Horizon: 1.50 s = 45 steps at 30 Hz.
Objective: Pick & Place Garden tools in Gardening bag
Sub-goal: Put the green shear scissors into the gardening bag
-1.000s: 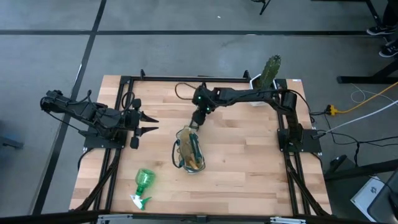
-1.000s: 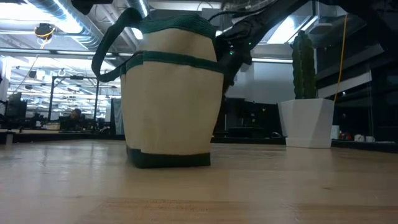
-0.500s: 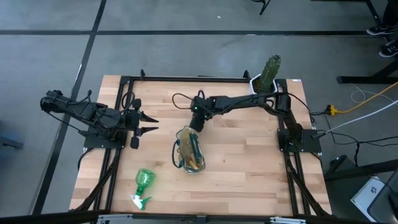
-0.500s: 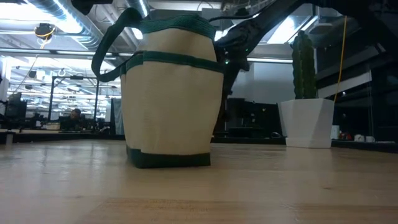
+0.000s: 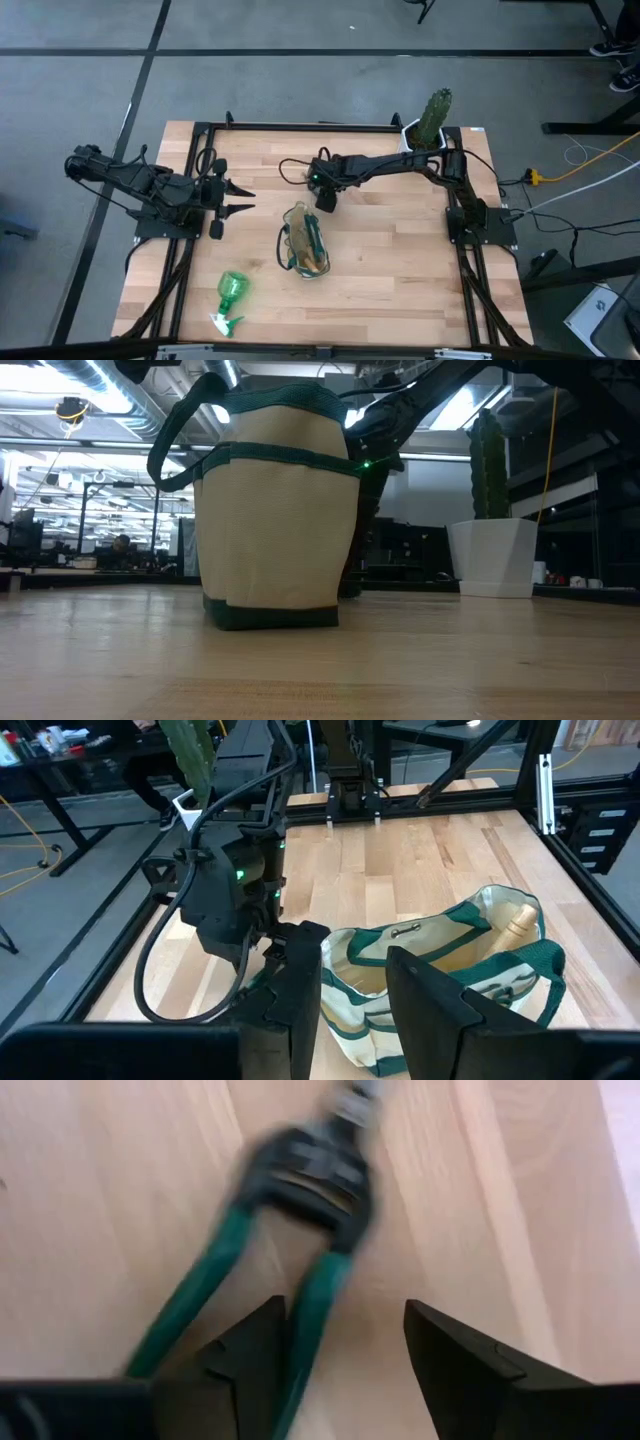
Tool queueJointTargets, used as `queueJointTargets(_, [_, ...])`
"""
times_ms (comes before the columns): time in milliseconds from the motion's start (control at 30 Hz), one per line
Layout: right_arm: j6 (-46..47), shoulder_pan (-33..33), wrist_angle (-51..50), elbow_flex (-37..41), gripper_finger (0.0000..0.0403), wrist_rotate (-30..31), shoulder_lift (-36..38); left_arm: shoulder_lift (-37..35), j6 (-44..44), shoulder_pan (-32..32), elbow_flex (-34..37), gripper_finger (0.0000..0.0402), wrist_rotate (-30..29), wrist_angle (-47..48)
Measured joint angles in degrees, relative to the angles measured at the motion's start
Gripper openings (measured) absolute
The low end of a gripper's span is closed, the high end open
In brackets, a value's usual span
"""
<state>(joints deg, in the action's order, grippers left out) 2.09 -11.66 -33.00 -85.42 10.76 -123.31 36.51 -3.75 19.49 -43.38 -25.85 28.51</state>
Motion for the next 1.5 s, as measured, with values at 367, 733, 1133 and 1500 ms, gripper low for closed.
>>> queueJointTargets(367, [-10.02,-1.25,-4.25,-0.05,0.0182,-1.60,0.16,0.00,0.00,0.00,0.00,0.0108,-0.01,-0.02])
queueJointTargets(733, [-10.69,-1.34,-6.36,0.04,0.0066,-8.93,0.15,0.00,0.00,0.00,0.00,0.0108,0.00,0.00])
queueJointTargets(1133, [-7.93,-1.27,-5.79,0.19,0.0056,-9.66,0.15,0.00,0.00,0.00,0.00,0.0111,-0.01,0.00])
queueJointTargets(1500, [-7.21,-1.31,-7.12,0.13,0.0038,-12.28,0.17,0.01,0.00,0.00,0.00,0.0110,0.00,0.00])
